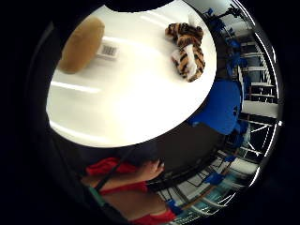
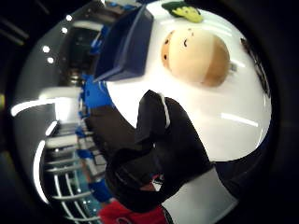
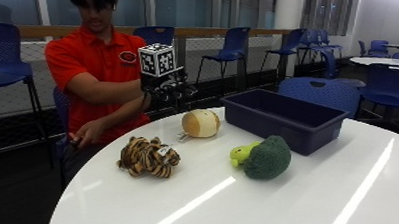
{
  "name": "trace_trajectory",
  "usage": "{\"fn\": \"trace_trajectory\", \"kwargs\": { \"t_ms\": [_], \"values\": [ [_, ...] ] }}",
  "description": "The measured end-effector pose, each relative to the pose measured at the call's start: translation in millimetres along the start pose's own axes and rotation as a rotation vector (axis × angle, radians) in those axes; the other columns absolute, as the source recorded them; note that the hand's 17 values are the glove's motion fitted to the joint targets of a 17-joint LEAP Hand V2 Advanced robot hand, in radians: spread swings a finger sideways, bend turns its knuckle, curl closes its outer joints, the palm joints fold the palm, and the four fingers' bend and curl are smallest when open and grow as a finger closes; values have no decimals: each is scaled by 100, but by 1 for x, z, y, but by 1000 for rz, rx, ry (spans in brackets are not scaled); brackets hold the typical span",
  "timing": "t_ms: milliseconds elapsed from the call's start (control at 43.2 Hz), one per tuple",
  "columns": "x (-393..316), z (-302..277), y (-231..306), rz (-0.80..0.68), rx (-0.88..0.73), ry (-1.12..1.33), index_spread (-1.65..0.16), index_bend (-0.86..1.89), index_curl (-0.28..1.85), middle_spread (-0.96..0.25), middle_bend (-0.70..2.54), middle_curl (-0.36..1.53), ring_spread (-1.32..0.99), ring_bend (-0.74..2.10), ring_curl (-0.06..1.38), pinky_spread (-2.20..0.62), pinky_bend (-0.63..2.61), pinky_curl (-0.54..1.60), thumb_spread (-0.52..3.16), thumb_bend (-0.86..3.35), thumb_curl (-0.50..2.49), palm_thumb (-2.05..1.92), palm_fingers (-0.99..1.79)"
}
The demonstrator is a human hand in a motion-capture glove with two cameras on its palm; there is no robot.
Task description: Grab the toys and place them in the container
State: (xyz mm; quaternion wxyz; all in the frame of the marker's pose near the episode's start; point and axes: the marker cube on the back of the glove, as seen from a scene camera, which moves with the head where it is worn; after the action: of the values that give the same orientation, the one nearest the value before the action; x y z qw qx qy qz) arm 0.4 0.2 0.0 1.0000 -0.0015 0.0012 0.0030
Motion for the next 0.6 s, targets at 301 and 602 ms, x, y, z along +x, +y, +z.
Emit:
{"fn": "trace_trajectory", "kwargs": {
  "t_ms": [301, 602],
  "values": [
    [-2, 5, 2, -9, -15, -7, -23, 16, 13, -4, 17, 12, -1, 14, 2, 1, 58, 20, 109, -2, 7, -2, -13],
    [6, 12, 1, -18, -25, -22, -25, 16, 20, -5, 17, 18, -1, 15, 4, 1, 58, 25, 129, -2, 12, -3, -15]
  ]
}}
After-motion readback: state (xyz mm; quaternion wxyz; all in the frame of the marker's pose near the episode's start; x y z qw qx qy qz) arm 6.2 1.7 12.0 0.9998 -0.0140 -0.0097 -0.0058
